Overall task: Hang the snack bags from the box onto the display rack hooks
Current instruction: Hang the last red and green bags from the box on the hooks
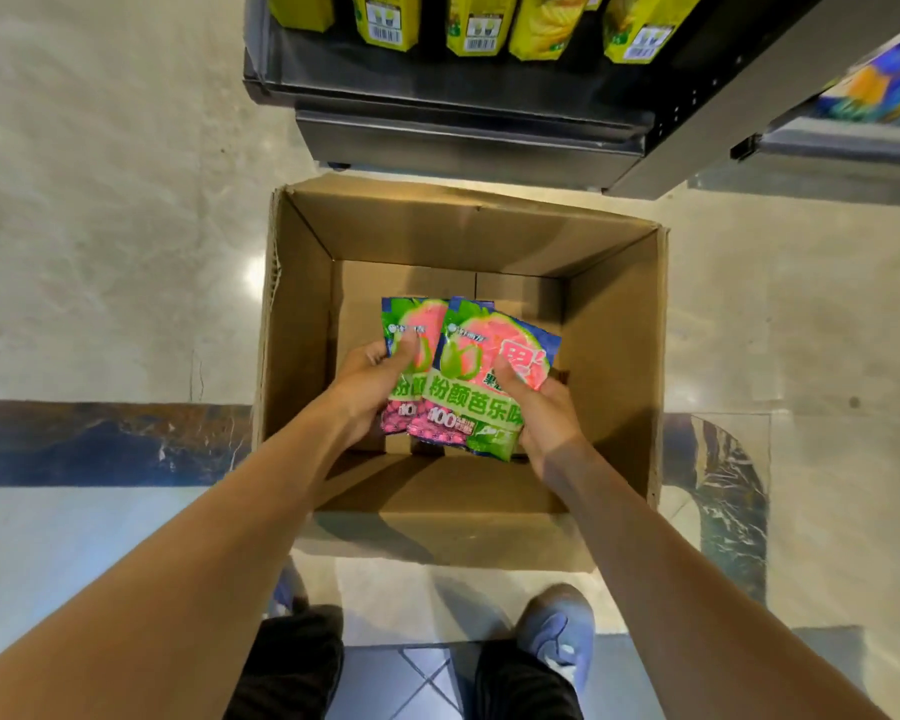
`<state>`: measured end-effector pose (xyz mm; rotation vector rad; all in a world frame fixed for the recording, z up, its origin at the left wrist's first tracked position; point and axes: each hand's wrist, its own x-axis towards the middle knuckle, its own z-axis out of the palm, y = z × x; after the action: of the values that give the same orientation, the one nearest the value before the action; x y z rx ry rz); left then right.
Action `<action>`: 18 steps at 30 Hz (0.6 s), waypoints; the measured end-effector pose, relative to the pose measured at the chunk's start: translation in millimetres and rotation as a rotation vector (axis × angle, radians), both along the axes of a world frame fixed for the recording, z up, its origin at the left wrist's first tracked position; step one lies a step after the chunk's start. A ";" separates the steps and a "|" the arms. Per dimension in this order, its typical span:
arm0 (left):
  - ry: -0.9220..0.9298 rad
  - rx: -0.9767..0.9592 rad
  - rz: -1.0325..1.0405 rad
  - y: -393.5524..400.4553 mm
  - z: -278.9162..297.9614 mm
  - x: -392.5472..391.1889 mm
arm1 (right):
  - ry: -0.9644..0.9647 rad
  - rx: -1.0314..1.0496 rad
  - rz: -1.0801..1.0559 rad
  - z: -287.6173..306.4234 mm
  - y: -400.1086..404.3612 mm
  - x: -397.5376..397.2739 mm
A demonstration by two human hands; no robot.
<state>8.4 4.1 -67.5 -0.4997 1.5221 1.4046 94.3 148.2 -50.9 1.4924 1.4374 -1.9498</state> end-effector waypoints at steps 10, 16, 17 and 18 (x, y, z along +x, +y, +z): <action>0.063 0.084 0.197 -5.3 234.6 -39.3 | 0.313 -0.060 0.053 239.6 13.8 -39.4; 0.203 0.132 0.278 -14.4 440.4 -68.9 | 0.419 0.045 0.127 425.8 7.7 -81.9; 0.248 0.152 0.282 -16.3 474.4 -72.6 | 0.454 0.057 0.142 455.7 7.9 -87.4; 0.296 0.171 0.283 -18.6 507.0 -75.1 | 0.481 0.073 0.164 485.4 7.9 -91.6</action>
<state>-66.7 -14.5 439.5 -0.4264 1.5870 1.8785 2.7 156.0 434.5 0.9247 1.7706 -2.2662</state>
